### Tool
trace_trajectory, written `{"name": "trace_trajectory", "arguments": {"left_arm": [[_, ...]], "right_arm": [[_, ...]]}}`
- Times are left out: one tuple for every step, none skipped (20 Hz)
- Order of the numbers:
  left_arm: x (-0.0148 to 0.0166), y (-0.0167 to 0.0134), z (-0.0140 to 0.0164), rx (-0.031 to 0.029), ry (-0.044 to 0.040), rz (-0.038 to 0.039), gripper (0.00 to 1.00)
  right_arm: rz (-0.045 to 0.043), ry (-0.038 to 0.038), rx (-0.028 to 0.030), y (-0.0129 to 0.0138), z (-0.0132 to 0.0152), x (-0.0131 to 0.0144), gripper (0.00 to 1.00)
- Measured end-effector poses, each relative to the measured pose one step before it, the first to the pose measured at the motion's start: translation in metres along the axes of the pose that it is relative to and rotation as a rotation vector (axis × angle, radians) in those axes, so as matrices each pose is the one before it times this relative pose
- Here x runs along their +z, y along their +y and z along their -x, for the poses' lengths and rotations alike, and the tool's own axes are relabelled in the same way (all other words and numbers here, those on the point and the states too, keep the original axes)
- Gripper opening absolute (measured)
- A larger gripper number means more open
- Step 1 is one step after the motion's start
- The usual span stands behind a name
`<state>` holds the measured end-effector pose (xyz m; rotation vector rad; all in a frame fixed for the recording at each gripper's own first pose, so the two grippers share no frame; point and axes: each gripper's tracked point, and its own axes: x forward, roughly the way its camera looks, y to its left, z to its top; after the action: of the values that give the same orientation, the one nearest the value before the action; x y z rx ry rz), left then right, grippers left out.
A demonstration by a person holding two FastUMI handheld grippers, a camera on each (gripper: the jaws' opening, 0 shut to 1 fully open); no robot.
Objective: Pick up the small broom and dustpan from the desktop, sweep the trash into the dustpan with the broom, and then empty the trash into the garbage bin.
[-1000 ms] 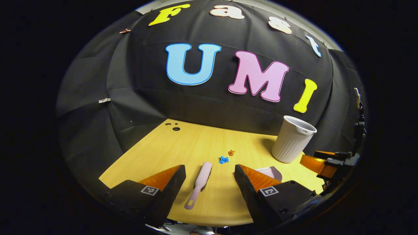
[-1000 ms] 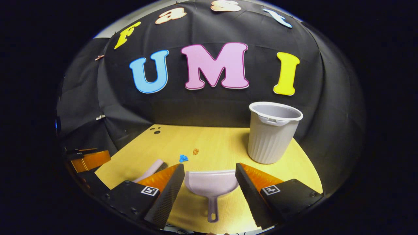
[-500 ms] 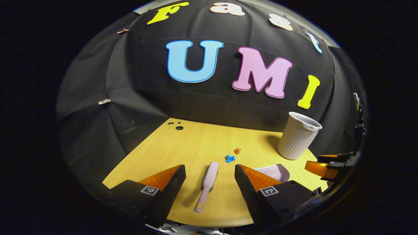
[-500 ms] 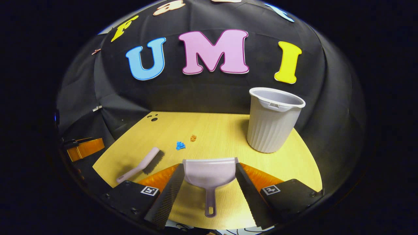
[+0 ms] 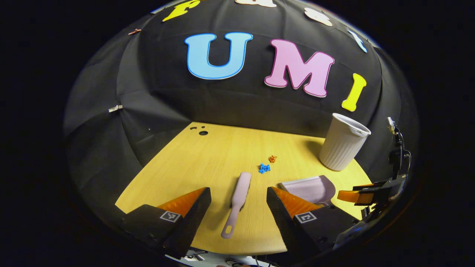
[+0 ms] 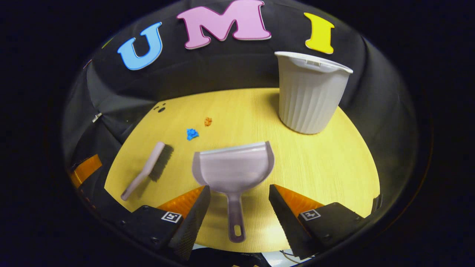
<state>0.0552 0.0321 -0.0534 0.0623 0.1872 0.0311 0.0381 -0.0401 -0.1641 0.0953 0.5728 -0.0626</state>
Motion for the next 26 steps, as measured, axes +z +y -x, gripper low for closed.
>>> {"name": "trace_trajectory", "arguments": {"left_arm": [[-0.00606, -0.00251, -0.00761, -0.01772, 0.03245, 0.00175, 0.96], [-0.01064, -0.00177, -0.00815, -0.01046, 0.03868, 0.00735, 0.96], [-0.00702, -0.00036, -0.00787, -0.00349, 0.03005, 0.00773, 0.96], [-0.00638, -0.00115, -0.00933, -0.00389, 0.02811, 0.00194, 0.96], [-0.00623, -0.00146, -0.00991, -0.00191, 0.02328, -0.00715, 0.96], [-0.00704, 0.00097, -0.01037, 0.00463, 0.03053, -0.01514, 0.95], [-0.00633, 0.00184, -0.00819, 0.00993, 0.03652, -0.01814, 0.96], [-0.00478, 0.00248, -0.01037, 0.0114, 0.03193, -0.01221, 0.96], [-0.00758, 0.00139, -0.01328, 0.01, 0.0476, -0.00764, 0.96], [-0.00596, 0.00177, -0.00942, 0.00933, 0.04226, -0.00578, 0.96], [-0.00652, -0.00118, -0.00868, 0.00119, 0.02928, -0.00128, 0.96], [-0.00044, -0.00397, -0.01457, -0.00397, 0.02637, -0.00263, 0.96], [-0.00143, -0.00041, -0.01016, -0.00346, 0.02663, -0.00745, 0.96], [-0.00114, 0.00179, -0.00653, -0.00075, 0.01941, -0.00784, 0.96], [-0.0018, -0.00001, -0.00615, 0.00016, 0.02122, -0.00675, 0.96], [-0.00104, 0.0008, -0.00424, -0.00268, 0.02211, -0.00568, 0.96], [-0.00218, 0.00289, -0.00658, 0.00152, 0.0283, -0.00598, 0.96], [-0.00258, 0.00224, -0.00567, -0.0033, 0.02103, -0.00371, 0.96], [-0.00179, -0.00014, -0.00512, -0.01308, 0.01872, -0.00394, 0.96], [-0.00465, -0.00017, -0.00658, -0.01959, 0.02814, -0.00369, 0.95], [-0.00155, 0.00097, -0.00266, -0.00493, 0.01249, -0.00255, 0.94], [0.00153, 0.00224, -0.00379, 0.0071, 0.00268, -0.01467, 0.89], [0.00004, 0.00015, -0.001, -0.00595, -0.00484, -0.01819, 0.84], [0.00019, -0.001, -0.00194, -0.00418, 0.00109, -0.01349, 0.82], [-0.00264, 0.00054, 0.00066, 0.00661, 0.00951, -0.00864, 0.79], [0.00135, 0.00428, -0.00229, 0.0194, -0.00602, -0.02353, 0.78]], "right_arm": [[0.00632, 0.02791, 0.00291, -0.00041, -0.00687, -0.00788, 0.99], [0.00681, 0.02762, 0.00428, 0.0, -0.00601, -0.00748, 0.99], [0.00426, 0.02667, 0.00676, 0.00157, -0.00586, -0.00704, 0.99], [0.00296, 0.03301, 0.0093, 0.00106, -0.00538, -0.00835, 0.99], [0.00028, 0.02551, 0.00394, 0.00087, -0.0055, -0.0057, 0.99], [-0.00114, 0.02183, 0.00159, 0.0003, -0.00666, -0.00409, 0.99], [-0.00136, 0.02046, 0.0003, -0.00105, -0.00663, -0.00393, 0.99], [-0.00117, 0.01712, 0.00112, -0.00025, -0.00644, -0.00145, 0.99], [-0.00083, 0.01356, -0.00173, -0.00009, -0.00652, -0.0016, 0.99], [-0.00206, 0.01925, -0.00927, -0.00191, -0.0051, -0.00153, 0.99], [-0.00849, 0.02206, -0.00785, -0.00265, -0.00522, -0.00141, 0.99], [-0.01809, 0.01385, 0.0069, 0.00134, -0.00385, 0.00074, 0.99], [-0.02207, 0.01875, 0.0046, 0.00234, -0.00635, 0.00099, 0.98], [-0.0002, 0.01007, -0.0041, -0.00005, -0.00311, -0.00026, 0.98], [0.00494, 0.01188, -0.00563, -0.00102, -0.00238, -0.00193, 0.97], [0.00754, 0.01335, -0.00475, -0.0008, -0.00239, -0.00214, 0.97], [0.0106, 0.01637, -0.01503, -0.00218, -0.00211, -0.00197, 0.94], [0.00166, -0.01436, -0.00234, 0.00019, -0.0008, 0.00222, 0.87], [0.00379, 0.00132, -0.01661, -0.00077, -0.00286, 0.00112, 0.79], [-0.00264, 0.00021, -0.01297, -0.00148, -0.00126, 0.00132, 0.71], [-0.00341, 0.00366, -0.00411, -0.00074, 0.00002, 0.00016, 0.66], [-0.00815, 0.00706, -0.00058, 0.0003, -0.00183, 0.00176, 0.49], [-0.00164, 0.0029, 0.00113, 0.00112, 0.00069, -0.00096, 0.43], [0.00126, 0.00617, 0.00203, 0.00011, 0.00019, -0.00048, 0.48], [0.00057, 0.00112, 0.00283, 0.00141, -0.00088, 0.00029, 0.42], [0.00598, 0.00826, 0.00467, 0.00129, 0.0025, 0.00049, 0.46]]}}
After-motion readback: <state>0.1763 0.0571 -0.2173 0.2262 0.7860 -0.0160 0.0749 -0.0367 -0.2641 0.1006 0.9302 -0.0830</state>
